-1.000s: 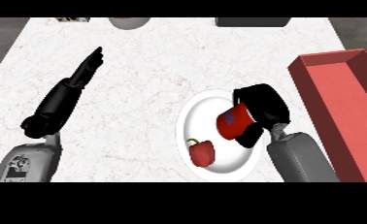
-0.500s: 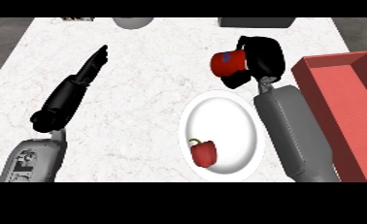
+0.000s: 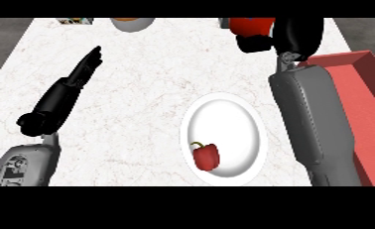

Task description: Pick the can from the plate and place it in the cardboard box

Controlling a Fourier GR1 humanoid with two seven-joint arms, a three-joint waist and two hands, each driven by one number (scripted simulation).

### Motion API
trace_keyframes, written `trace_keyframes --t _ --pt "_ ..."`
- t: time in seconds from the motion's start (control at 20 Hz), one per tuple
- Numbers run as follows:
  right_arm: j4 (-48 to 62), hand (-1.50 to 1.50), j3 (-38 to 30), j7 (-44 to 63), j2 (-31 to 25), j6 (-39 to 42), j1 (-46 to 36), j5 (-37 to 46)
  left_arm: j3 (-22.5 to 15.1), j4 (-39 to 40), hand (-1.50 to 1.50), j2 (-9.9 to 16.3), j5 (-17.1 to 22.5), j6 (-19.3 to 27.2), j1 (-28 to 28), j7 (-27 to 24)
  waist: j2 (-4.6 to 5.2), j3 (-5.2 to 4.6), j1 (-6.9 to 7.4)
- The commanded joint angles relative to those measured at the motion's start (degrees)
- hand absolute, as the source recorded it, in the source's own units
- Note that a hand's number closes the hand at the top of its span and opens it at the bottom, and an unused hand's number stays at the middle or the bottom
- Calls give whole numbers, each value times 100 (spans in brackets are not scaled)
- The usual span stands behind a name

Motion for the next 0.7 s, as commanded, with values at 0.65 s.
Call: trace_keyframes --t 0.65 --pt "-539 150 -1707 59 -1918 299 812 -607 -144 -359 0 -213 -236 162 326 54 -13 2 -54"
